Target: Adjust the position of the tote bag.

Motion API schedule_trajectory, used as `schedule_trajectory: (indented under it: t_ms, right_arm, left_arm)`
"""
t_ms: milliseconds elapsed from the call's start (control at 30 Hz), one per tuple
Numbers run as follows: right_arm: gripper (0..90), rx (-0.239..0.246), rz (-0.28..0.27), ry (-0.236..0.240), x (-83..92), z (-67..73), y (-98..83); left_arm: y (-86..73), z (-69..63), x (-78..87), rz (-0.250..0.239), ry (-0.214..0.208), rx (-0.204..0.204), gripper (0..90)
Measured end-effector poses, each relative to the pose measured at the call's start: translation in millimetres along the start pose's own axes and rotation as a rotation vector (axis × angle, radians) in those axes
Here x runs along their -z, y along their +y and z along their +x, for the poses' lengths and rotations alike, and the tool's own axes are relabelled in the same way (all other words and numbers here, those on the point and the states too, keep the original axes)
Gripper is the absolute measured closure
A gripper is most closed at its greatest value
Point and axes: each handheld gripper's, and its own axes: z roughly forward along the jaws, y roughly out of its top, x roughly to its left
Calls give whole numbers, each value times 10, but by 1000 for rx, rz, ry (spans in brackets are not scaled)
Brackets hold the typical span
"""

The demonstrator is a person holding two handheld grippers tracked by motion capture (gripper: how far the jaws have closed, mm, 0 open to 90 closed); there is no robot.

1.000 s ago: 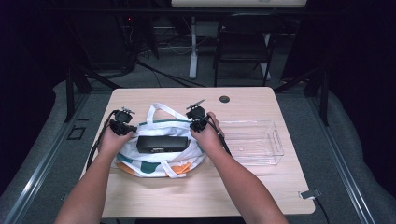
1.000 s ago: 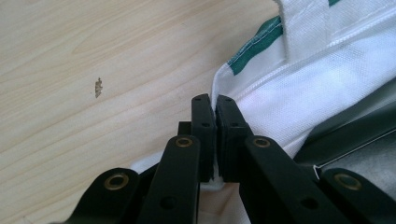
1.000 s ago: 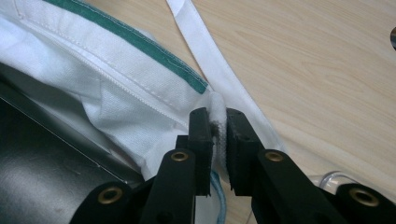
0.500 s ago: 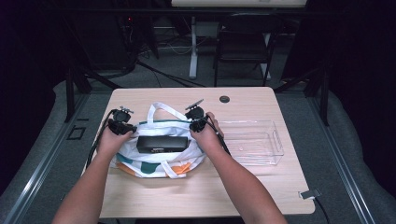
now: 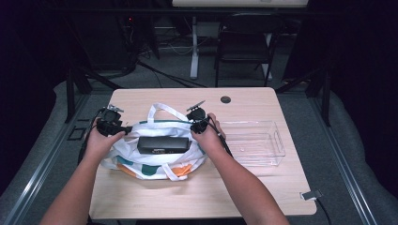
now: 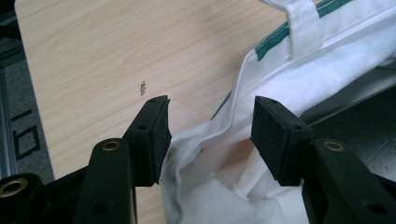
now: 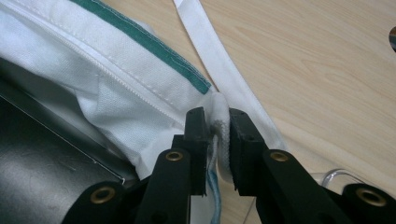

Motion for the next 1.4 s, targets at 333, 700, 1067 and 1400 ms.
schedule_trajectory:
  t_ms: [333,700,1067,1400]
  right_arm:
    - [736,-6,-18,17,55,-17,-26]
    - [605,5,-82,57,290,-66,-60]
    - [599,13,-74,103,494,-113,-218]
    - [783,46,-44,96,468,-32,-254]
  left_arm:
    - [-94,83,28,38,-3,-10,441]
    - [-148,55,-88,68,-5,-41,485]
    - [-172,57,-81,70,0,-39,593]
    - [-199,49,-105,101,-18,-54,665]
